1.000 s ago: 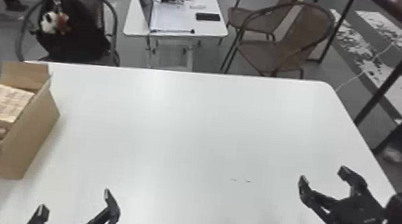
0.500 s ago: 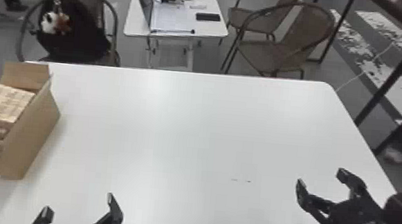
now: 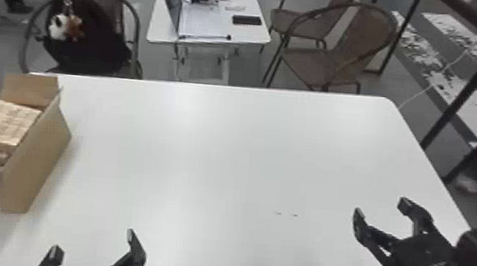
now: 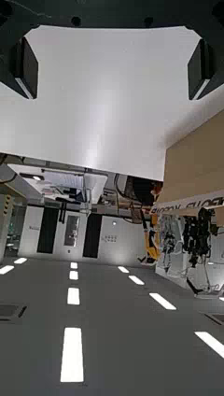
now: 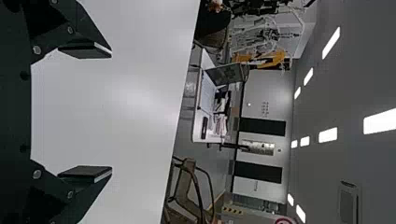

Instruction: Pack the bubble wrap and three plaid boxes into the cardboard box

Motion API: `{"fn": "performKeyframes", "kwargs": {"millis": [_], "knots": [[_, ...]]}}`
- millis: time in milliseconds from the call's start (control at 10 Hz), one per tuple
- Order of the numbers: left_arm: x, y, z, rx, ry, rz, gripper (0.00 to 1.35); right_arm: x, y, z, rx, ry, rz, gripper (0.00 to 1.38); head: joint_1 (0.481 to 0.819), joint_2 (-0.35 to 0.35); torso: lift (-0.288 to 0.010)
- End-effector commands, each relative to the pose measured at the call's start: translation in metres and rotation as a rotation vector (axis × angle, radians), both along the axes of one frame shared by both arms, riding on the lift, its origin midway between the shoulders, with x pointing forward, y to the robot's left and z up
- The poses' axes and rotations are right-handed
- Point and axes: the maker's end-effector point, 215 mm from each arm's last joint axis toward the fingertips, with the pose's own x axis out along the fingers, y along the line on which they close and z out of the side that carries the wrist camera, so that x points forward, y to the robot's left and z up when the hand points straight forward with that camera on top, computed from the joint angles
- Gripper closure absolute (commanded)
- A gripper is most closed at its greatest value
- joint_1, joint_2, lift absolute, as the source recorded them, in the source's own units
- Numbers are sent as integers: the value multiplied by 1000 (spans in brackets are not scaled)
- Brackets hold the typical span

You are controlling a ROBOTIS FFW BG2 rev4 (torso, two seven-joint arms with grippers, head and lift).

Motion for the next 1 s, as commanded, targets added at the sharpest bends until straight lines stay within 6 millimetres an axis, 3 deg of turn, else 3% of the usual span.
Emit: {"fn": "performKeyframes", "kwargs": {"millis": [0, 900], "knots": [[0, 0, -1, -1, 0, 1, 96, -1, -1, 0, 0, -1, -10, 397, 695, -19, -132], [3, -2, 2, -3, -15, -6, 93, 0, -5, 18, -66, -60, -51, 397, 695, -33, -132]]}}
